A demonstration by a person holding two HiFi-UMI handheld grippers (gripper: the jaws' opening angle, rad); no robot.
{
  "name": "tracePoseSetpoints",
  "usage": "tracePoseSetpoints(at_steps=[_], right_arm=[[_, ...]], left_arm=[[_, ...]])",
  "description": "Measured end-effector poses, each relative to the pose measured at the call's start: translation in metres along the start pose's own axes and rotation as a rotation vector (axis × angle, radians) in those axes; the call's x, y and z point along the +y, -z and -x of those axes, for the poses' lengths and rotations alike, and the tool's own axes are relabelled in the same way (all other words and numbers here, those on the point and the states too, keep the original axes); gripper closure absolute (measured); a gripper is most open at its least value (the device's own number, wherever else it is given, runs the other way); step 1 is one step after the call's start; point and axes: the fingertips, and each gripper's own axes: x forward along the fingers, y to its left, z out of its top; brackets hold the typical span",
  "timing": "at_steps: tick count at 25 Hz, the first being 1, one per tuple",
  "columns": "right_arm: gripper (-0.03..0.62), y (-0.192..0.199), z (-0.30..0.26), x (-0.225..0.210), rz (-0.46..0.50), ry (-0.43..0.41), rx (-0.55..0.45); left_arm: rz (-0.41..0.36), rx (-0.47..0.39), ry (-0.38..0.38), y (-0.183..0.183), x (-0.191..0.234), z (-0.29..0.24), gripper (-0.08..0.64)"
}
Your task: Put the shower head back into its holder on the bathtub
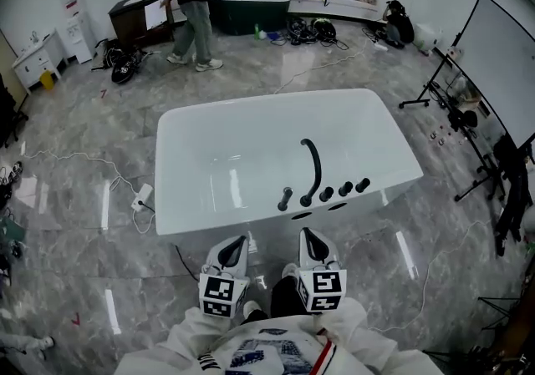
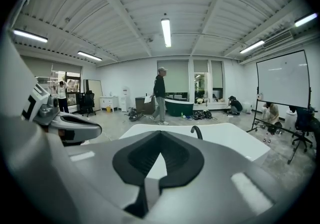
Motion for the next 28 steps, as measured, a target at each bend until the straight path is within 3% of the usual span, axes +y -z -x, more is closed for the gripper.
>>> tracePoseSetpoints(at_steps=[10, 28], right_arm=[[0.588, 0.002, 0.037, -0.002, 0.003, 0.008, 0.012], [0.588, 0.008, 0.057, -0.029, -0.002, -0.038, -0.017]], left_arm=[[-0.009, -0.011, -0.001, -0.007, -0.026, 0.024, 0.558], [-0.034, -0.005, -0.038, -0.008, -0.067, 0.016, 0.558]])
